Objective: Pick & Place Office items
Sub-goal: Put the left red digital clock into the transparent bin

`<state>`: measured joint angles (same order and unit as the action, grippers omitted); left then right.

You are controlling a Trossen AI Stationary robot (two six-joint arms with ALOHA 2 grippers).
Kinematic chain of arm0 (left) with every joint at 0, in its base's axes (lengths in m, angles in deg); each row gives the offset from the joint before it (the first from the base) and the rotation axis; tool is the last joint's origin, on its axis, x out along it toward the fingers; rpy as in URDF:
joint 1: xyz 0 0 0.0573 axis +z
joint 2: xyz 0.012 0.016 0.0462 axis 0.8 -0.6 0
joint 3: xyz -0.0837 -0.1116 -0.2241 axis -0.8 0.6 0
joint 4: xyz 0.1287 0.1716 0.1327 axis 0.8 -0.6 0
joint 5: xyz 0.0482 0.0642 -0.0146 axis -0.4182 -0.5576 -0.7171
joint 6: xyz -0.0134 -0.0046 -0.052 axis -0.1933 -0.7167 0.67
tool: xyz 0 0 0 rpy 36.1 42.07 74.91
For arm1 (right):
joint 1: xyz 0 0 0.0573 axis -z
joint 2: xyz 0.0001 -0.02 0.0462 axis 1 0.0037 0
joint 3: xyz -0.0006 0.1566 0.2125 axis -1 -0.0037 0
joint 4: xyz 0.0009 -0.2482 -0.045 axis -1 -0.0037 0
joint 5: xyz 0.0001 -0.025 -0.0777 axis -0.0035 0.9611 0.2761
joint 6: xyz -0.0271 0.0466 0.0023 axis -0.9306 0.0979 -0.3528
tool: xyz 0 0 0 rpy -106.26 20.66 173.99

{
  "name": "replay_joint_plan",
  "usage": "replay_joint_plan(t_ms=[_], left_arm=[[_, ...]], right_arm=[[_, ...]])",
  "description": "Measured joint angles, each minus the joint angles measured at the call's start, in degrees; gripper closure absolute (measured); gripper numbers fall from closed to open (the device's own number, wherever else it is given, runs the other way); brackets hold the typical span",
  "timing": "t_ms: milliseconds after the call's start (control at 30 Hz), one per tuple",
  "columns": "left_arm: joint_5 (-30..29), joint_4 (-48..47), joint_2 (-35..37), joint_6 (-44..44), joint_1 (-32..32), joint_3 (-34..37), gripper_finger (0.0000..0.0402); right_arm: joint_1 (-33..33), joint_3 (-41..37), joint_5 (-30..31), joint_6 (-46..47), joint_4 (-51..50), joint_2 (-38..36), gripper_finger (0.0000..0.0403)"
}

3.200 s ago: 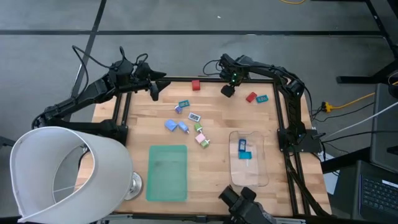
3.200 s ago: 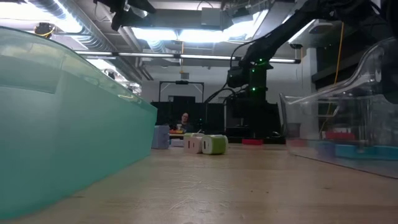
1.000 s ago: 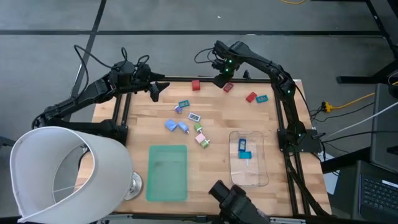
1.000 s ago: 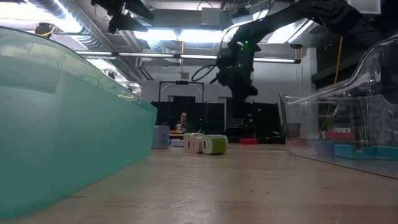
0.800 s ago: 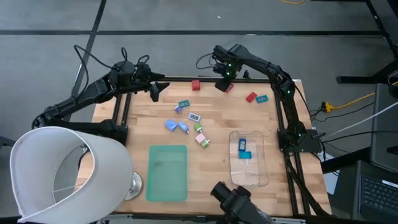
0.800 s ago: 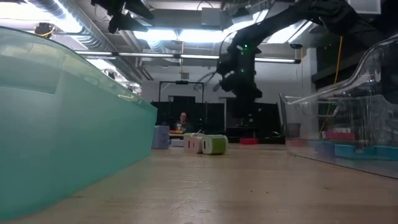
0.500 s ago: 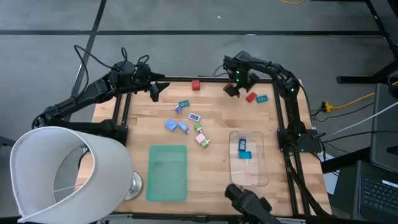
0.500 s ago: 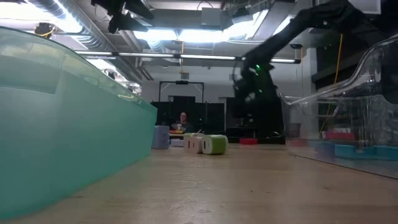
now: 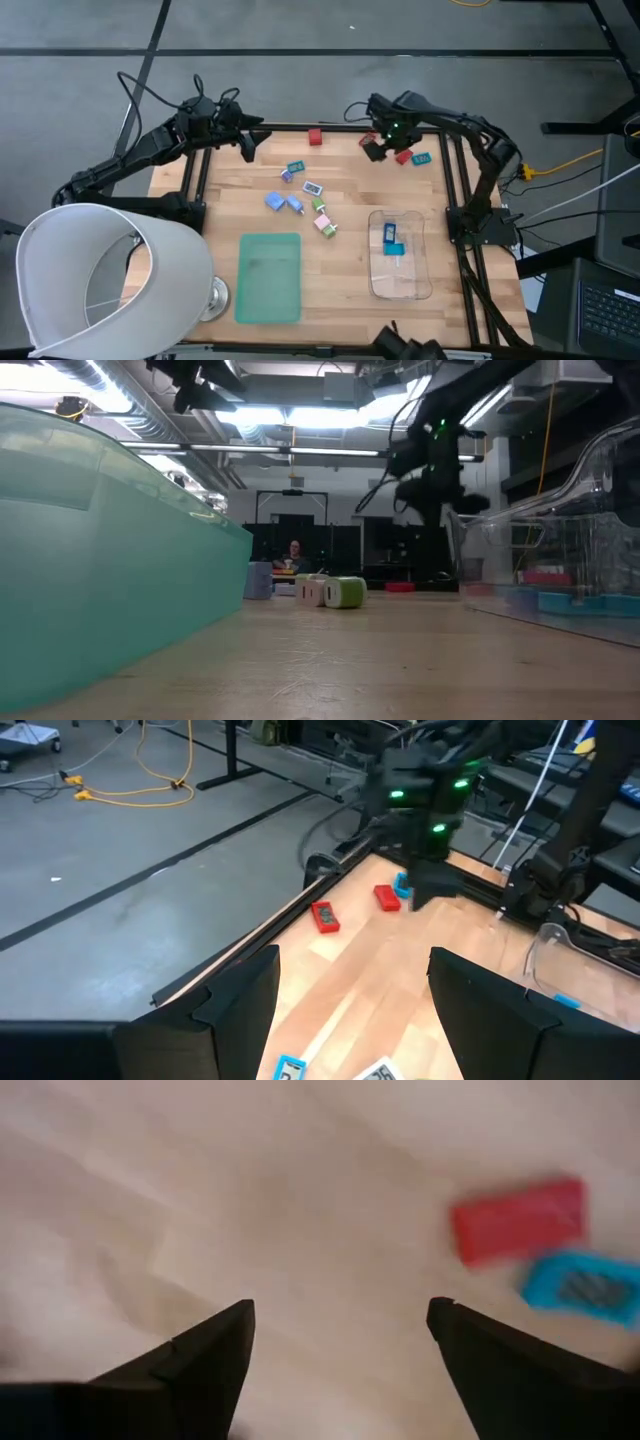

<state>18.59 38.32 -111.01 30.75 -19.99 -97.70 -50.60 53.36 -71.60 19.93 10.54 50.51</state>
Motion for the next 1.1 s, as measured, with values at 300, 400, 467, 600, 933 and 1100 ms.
replay_joint_plan(t_ms=[300, 400, 467, 600, 933, 1100], left_arm=[[-0.02, 0.43, 0.00, -0.34, 0.77, -0.01, 0.0151], [-0.39, 0.71, 0.00, -0.36, 0.77, 0.00, 0.0151], [-0.51, 1.11, -0.18, -0.36, 0.77, -0.02, 0.0151], [2.14, -0.66, -2.60, -2.72, 0.64, -0.02, 0.0151], [13.84, -1.54, -20.89, -21.38, -4.85, -0.02, 0.0151], [15.50, -2.34, -30.56, -30.00, -9.17, -0.08, 0.0151]], right_arm=[[-6.36, -5.78, 17.90, 8.04, -13.94, -4.12, 0.0099], [-8.39, -11.80, 10.09, 12.50, -12.45, -6.39, 0.0112], [-11.61, -16.36, 4.85, 16.49, -9.14, -9.23, 0.0121], [-19.83, -23.73, -3.28, 28.53, 3.08, -17.13, 0.0137], [-28.22, -25.70, 3.78, 47.37, 23.13, -34.37, 0.0141], [-28.79, -25.68, 9.46, 47.71, 29.49, -40.87, 0.0140]])
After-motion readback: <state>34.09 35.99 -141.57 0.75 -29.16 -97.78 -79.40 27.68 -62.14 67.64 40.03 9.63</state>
